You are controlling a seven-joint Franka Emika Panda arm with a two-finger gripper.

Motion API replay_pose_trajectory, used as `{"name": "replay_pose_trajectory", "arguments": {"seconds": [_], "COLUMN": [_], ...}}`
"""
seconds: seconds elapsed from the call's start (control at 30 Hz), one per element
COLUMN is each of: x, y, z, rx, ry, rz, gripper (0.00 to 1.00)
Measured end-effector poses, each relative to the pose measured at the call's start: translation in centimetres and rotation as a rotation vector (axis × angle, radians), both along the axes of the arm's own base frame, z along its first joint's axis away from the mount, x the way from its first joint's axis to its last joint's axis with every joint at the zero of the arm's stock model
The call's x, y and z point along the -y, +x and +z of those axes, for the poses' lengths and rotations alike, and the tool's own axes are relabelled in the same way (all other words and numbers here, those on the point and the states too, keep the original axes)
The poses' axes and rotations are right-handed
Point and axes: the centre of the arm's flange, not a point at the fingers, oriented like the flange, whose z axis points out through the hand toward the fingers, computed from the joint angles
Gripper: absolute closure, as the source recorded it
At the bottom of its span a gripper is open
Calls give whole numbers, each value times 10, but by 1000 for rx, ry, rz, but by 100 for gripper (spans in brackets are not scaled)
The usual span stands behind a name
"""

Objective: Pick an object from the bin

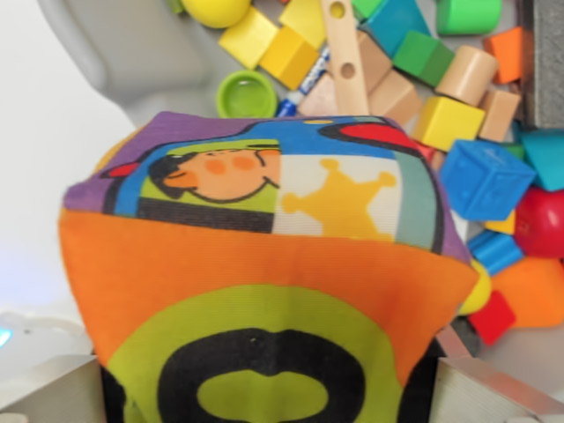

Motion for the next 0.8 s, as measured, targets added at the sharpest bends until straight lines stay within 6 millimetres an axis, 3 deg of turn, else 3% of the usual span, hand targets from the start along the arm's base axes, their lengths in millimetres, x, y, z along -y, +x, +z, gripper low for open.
{"name": "replay_pose_trajectory", "arguments": {"seconds": [0.4, 0.8], "x": [0, 0], "y": [0, 0], "z": [17, 17], "rx": [-2, -5], "ry": [0, -1], "rz": [0, 0], "gripper": [100, 100]}}
